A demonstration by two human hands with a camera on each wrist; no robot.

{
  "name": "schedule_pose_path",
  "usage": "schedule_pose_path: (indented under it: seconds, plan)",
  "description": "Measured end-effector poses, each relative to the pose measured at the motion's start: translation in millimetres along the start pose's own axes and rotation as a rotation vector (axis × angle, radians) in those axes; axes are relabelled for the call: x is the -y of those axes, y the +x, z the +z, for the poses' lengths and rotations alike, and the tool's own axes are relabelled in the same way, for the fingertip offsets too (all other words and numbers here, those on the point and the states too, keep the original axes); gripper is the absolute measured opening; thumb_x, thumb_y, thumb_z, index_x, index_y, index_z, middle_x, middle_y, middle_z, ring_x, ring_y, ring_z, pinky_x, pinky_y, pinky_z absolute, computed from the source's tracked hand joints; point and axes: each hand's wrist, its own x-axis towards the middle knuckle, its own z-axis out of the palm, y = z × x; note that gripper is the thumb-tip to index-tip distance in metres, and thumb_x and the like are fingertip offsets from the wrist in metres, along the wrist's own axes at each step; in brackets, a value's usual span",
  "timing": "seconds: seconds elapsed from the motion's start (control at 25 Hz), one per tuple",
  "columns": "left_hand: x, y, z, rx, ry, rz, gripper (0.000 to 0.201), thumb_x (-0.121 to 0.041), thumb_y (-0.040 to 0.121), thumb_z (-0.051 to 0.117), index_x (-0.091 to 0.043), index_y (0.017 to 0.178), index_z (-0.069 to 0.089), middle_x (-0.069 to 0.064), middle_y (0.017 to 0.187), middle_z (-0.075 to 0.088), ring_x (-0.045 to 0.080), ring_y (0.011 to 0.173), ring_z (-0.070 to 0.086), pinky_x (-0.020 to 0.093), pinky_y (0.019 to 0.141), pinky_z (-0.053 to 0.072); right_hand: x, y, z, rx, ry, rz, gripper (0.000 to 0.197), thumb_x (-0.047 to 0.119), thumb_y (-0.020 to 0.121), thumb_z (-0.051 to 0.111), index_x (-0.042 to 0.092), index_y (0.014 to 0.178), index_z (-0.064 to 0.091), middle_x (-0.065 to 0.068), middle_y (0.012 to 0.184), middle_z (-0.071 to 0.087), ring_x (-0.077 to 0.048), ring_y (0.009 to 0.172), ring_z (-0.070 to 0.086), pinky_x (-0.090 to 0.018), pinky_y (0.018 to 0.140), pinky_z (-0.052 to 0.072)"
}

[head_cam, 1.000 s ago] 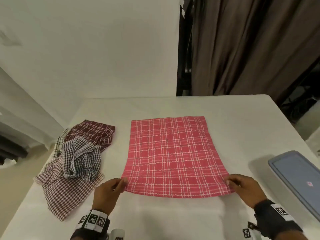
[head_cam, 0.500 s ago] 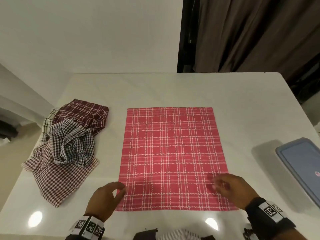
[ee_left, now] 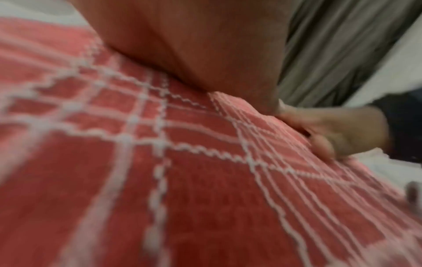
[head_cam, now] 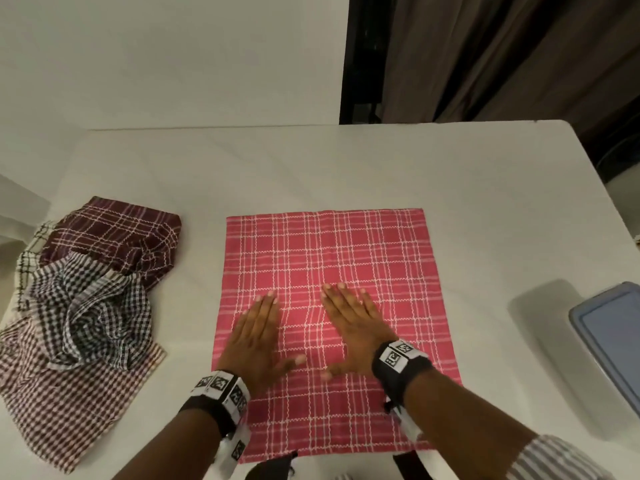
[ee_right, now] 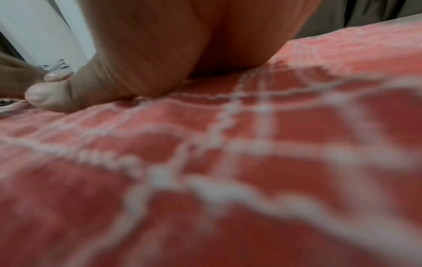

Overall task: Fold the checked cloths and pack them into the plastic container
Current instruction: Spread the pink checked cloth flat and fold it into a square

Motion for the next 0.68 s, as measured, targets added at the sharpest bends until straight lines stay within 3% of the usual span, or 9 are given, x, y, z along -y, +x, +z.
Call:
schedule_pose_path:
  seconds: [0.2, 0.56, 0.68]
  plan:
    - [27.0, -13.0, 2.8, -0.054, -0.101, -0.088, 0.118, -0.095, 0.072, 0.025, -0.023, 0.149, -0.030, -0.003, 0.158, -0.033, 0.018, 0.147, -0.027, 0.041, 0.121, -0.005, -95.6, -64.6, -4.2, -0.027, 0.022, 0.314, 0.135, 0.102, 0.056, 0.033, 0.026, 0.143, -0.037, -0.001, 0.152, -0.041, -0.024, 0.140, -0.038, -0.057, 0.117, -0.013]
    - [19.7, -12.7, -2.8, -0.028, -0.106, -0.116, 0.126, -0.098, 0.067, 0.026, -0.019, 0.147, -0.032, 0.002, 0.156, -0.035, 0.022, 0.146, -0.027, 0.044, 0.122, -0.005, -105.6, -72.4, -7.1, 0.000, 0.058, 0.283, 0.137, 0.101, 0.054, 0.036, 0.026, 0.143, -0.037, 0.001, 0.150, -0.044, -0.024, 0.139, -0.039, -0.059, 0.115, -0.015]
    - [6.4, -22.5, -8.6, -0.067, -0.108, -0.108, 0.115, -0.091, 0.076, 0.025, -0.019, 0.152, -0.022, 0.001, 0.159, -0.026, 0.021, 0.149, -0.018, 0.044, 0.123, 0.000, -93.7, -78.9, -11.7, -0.045, 0.061, 0.259, 0.126, 0.092, 0.064, 0.043, 0.028, 0.150, -0.022, 0.002, 0.156, -0.032, -0.026, 0.145, -0.027, -0.058, 0.115, -0.014]
